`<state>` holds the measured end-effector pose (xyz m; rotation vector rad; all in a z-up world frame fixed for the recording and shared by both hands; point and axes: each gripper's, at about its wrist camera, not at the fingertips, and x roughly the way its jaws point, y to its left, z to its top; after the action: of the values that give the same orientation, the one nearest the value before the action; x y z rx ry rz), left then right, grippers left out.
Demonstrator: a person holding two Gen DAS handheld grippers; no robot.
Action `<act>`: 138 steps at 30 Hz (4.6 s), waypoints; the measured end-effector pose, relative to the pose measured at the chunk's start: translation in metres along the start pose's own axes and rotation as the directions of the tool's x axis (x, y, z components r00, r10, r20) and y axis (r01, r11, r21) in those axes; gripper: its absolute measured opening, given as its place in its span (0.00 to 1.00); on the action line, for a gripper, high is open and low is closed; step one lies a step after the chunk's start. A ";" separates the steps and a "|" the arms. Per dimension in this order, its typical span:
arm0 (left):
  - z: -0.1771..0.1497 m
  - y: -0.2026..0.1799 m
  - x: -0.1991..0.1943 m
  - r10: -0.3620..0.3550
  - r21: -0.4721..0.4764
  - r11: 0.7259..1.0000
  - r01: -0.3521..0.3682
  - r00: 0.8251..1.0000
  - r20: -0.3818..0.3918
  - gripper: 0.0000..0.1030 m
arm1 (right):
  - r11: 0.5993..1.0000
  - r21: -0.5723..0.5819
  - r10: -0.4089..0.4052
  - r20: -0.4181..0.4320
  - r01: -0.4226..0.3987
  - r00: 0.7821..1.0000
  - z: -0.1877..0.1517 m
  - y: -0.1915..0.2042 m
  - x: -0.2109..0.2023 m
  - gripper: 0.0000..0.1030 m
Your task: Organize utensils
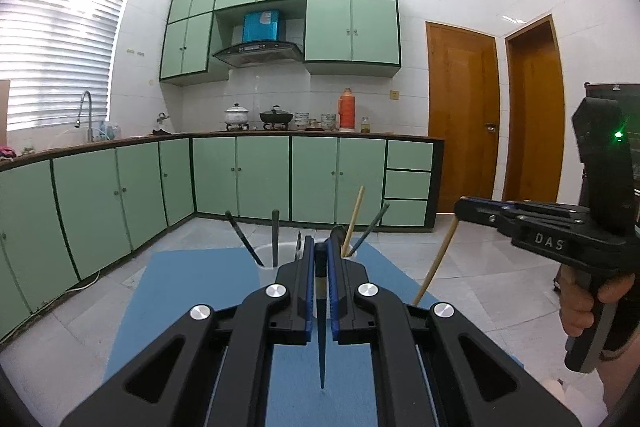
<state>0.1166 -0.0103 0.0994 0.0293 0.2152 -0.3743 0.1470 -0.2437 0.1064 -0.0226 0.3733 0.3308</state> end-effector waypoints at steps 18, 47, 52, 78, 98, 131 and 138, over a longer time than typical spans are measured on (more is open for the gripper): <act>0.106 0.000 0.007 -0.009 0.055 0.998 -0.003 0.975 0.221 0.06 | 0.998 -0.057 0.028 0.144 -0.020 0.989 0.115 0.007 -0.001 0.06; 0.071 0.060 0.186 0.058 -0.009 0.998 -0.058 0.998 -0.010 0.06 | 0.999 0.000 -0.046 -0.062 0.046 0.997 0.076 -0.017 0.174 0.06; 0.059 0.063 0.196 0.054 -0.012 0.998 -0.055 0.997 -0.061 0.06 | 0.999 0.015 -0.050 -0.102 0.052 0.994 0.065 -0.019 0.185 0.06; 0.067 0.076 0.138 0.114 -0.052 0.992 -0.114 0.993 0.013 0.68 | 0.989 0.058 -0.141 0.027 0.139 0.990 0.067 -0.038 0.115 0.57; -0.003 0.065 0.045 0.209 -0.087 0.974 -0.211 0.977 -0.028 0.94 | 0.984 0.078 -0.161 0.025 0.158 0.987 -0.029 -0.021 0.030 0.87; -0.060 0.009 -0.026 0.194 -0.077 0.973 -0.216 0.954 -0.229 0.94 | 0.985 0.103 -0.125 -0.137 0.140 0.983 -0.094 0.039 -0.024 0.93; -0.048 0.004 -0.031 0.196 -0.070 0.974 -0.214 0.959 -0.204 0.94 | 0.983 0.115 -0.126 -0.127 0.141 0.984 -0.083 0.039 -0.030 0.93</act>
<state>0.0804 0.0081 0.0593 -0.0019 0.4210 -0.1534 0.0793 -0.2231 0.0417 0.0535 0.5075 0.1736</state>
